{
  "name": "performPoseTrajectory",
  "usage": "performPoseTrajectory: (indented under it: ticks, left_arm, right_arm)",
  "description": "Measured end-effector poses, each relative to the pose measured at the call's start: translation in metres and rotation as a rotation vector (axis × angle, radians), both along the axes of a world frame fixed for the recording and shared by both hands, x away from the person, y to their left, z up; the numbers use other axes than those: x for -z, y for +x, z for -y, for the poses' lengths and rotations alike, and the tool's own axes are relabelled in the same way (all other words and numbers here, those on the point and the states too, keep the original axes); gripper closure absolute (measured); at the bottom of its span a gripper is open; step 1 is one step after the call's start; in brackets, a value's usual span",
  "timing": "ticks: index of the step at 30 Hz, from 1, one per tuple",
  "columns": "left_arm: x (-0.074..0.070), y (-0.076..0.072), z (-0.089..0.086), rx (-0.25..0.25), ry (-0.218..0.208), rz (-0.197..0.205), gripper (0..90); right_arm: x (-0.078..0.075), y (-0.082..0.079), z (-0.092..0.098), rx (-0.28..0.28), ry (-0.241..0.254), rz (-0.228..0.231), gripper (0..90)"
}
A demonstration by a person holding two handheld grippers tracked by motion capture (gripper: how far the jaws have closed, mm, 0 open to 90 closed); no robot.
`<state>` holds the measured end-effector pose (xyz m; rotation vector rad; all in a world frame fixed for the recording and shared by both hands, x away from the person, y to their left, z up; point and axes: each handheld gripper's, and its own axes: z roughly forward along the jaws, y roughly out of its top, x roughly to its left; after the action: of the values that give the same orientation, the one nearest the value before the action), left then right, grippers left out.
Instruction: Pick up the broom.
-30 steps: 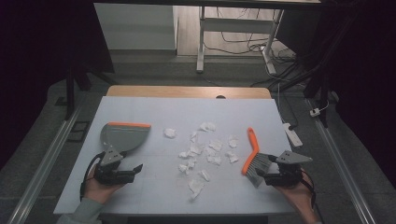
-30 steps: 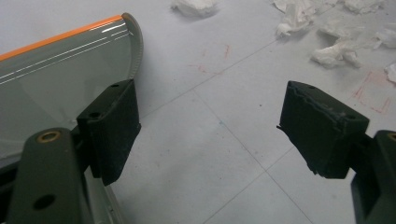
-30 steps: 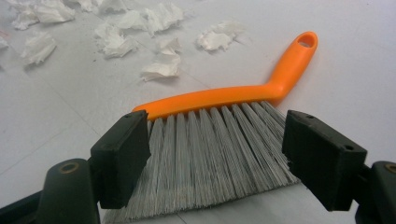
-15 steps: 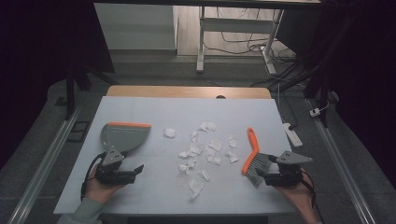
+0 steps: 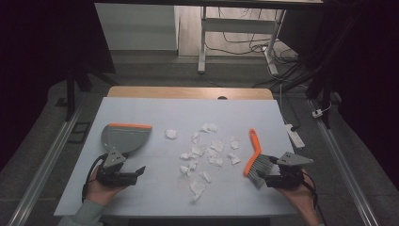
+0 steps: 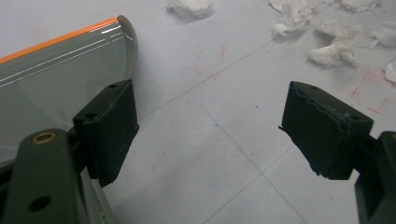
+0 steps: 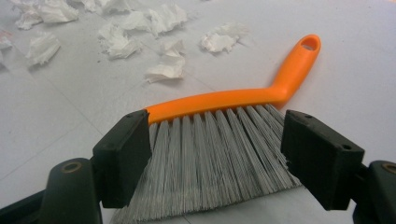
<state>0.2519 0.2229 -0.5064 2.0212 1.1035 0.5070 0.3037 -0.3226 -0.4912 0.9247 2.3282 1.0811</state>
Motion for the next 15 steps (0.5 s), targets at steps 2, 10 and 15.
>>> performPoseTrajectory:
  ticks: [2,10,15]
  left_arm:
    - [-0.001,-0.001,0.001,0.002,0.002,0.005,19.4]
    - [-0.001,0.003,0.003,0.005,0.007,0.008,19.3]
    - [-0.001,0.004,0.002,0.004,0.005,0.004,19.3]
  right_arm:
    - [-0.001,0.0,-0.001,-0.002,0.001,0.002,25.1]
    - [-0.017,0.002,-0.008,0.031,0.002,0.008,28.6]
    - [-0.032,0.009,-0.012,0.047,-0.014,-0.019,29.9]
